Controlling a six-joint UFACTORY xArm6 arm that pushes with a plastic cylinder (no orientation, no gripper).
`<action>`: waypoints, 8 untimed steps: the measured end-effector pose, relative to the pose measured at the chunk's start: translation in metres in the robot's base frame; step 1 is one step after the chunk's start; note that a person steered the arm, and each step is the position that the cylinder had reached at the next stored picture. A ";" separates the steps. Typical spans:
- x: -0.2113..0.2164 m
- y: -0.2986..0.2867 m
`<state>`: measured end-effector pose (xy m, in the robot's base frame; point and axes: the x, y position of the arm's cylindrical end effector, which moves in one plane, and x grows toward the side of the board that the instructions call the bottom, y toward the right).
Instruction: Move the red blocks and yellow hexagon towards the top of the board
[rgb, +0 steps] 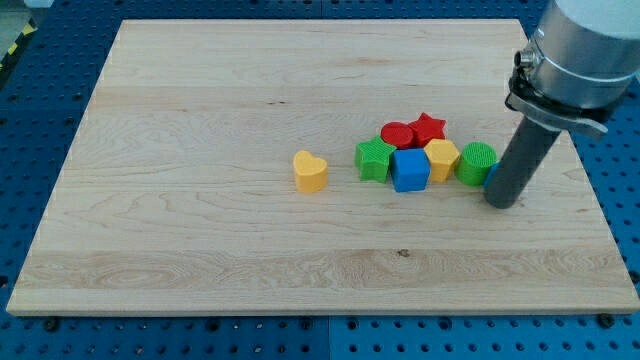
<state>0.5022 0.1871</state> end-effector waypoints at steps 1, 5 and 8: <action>-0.024 -0.004; -0.070 -0.099; -0.038 -0.087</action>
<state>0.4640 0.0997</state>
